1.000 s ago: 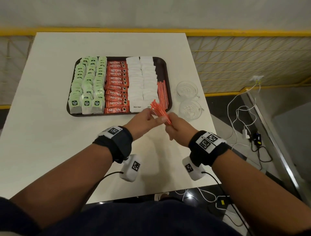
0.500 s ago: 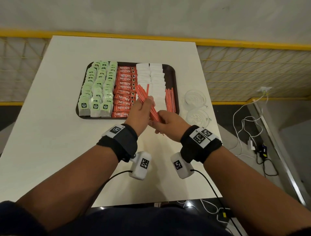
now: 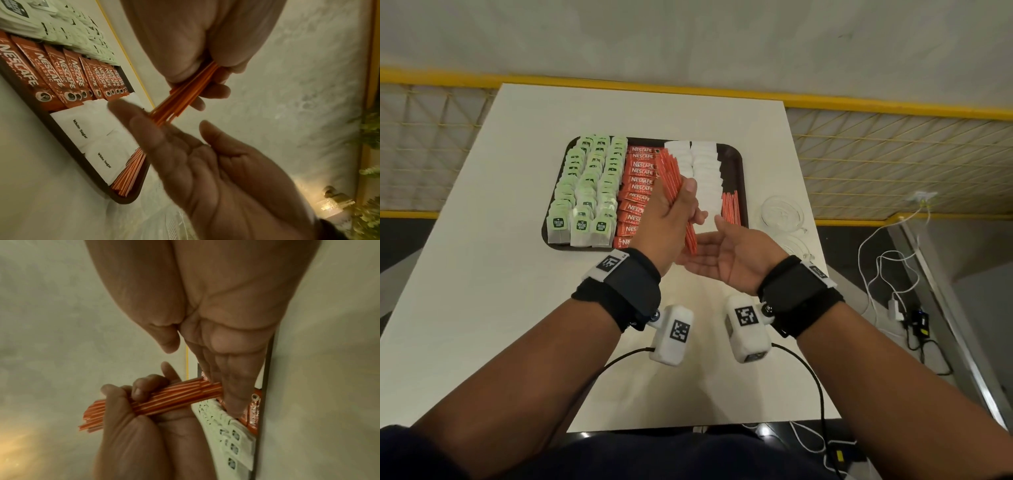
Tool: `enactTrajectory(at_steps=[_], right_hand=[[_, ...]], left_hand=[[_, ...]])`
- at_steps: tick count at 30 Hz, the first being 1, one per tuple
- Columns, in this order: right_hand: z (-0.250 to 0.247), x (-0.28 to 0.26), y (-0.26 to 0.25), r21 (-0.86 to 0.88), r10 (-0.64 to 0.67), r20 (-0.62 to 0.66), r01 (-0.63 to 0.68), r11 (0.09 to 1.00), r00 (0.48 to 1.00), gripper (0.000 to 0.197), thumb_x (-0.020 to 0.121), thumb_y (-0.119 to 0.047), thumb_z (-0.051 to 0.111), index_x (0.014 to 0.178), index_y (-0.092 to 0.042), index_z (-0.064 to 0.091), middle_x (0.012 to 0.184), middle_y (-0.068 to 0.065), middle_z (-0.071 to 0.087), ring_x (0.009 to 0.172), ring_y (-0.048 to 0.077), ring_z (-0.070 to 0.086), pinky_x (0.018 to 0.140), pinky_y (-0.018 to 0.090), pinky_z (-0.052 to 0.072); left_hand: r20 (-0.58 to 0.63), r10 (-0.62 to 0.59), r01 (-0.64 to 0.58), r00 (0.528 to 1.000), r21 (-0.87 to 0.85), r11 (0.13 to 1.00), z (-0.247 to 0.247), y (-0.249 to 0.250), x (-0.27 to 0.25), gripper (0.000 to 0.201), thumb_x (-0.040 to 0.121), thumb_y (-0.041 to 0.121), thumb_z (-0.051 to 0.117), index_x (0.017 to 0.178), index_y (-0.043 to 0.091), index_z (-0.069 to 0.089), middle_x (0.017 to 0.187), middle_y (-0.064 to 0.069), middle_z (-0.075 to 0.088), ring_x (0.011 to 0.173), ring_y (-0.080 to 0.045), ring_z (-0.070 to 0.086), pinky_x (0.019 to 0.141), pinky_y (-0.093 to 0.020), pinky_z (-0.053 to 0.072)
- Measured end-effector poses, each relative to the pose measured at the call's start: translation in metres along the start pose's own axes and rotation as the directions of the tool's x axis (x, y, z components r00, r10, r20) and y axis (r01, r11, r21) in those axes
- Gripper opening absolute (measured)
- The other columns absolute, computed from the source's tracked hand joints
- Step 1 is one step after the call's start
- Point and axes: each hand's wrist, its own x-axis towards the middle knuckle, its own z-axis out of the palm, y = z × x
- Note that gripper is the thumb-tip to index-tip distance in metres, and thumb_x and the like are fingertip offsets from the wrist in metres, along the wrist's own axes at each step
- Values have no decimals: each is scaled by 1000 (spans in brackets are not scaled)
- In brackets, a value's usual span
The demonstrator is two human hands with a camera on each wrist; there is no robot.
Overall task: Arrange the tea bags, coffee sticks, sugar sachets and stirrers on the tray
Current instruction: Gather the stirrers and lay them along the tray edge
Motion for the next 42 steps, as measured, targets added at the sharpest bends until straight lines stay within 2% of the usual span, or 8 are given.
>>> enactTrajectory(at_steps=[4,7,11,15,20,24,34,42], right_hand=[[3,0,0,3,-3,10,3,1000,1000,60,104,-43,34,126,10,51,111,28,65,100,35,68,93,40,54],[-4,2,4,-138,34,-26,-37,990,999,62,103,-47,36,131,6,51,124,26,62,112,37,64,99,43,51],[-6,4,-14,-404,-252,-150,173,898,956,55,101,-53,35,138,-15,50,137,-1,58,118,19,60,107,45,43],[5,-2,-35,-605,-406,47,350,716,913,53,98,-59,35,141,-29,47,144,-13,50,126,6,51,107,32,41],[20,-2,-33,-861,-605,109,380,339,789,22,91,-42,64,94,-20,66,88,-11,66,78,3,63,73,21,50],[21,3,-25,-917,-665,159,359,175,730,24,86,-38,70,79,-18,61,76,-4,62,71,14,60,70,27,52],[15,14,-14,-936,-737,118,323,141,665,39,85,-19,68,58,-24,41,56,-9,44,51,5,41,55,17,38],[4,14,-25,-868,-849,-83,380,319,522,29,85,-15,65,63,-15,46,58,-4,46,48,2,41,48,13,37]], left_hand=[[22,-42,40,999,77,996,2,-6,-3,37,100,43,47,83,10,47,61,1,48,62,-14,54,88,-51,55],[26,-104,104,994,2,995,-1,-8,-2,31,102,37,47,80,16,42,58,4,39,53,-12,40,65,-35,55],[211,-345,366,915,-72,928,-8,-9,-7,21,100,27,54,83,20,44,58,4,30,48,-10,28,49,-25,36],[377,-457,461,805,86,883,-7,-7,-15,19,96,14,58,83,14,45,55,3,31,46,-11,28,44,-23,31],[464,-497,492,734,141,859,-2,0,-18,18,92,4,60,78,10,49,52,0,34,44,-11,29,45,-24,29],[508,-544,521,668,203,829,-2,5,-20,20,91,2,59,74,10,52,50,1,37,44,-10,31,48,-25,30],[500,-582,534,642,254,807,-8,-2,-19,11,91,8,63,84,4,56,52,-1,45,44,-11,39,48,-23,39],[522,-538,537,662,170,826,-31,-16,-14,44,84,56,55,90,13,60,63,2,49,47,-8,38,45,-19,36]])
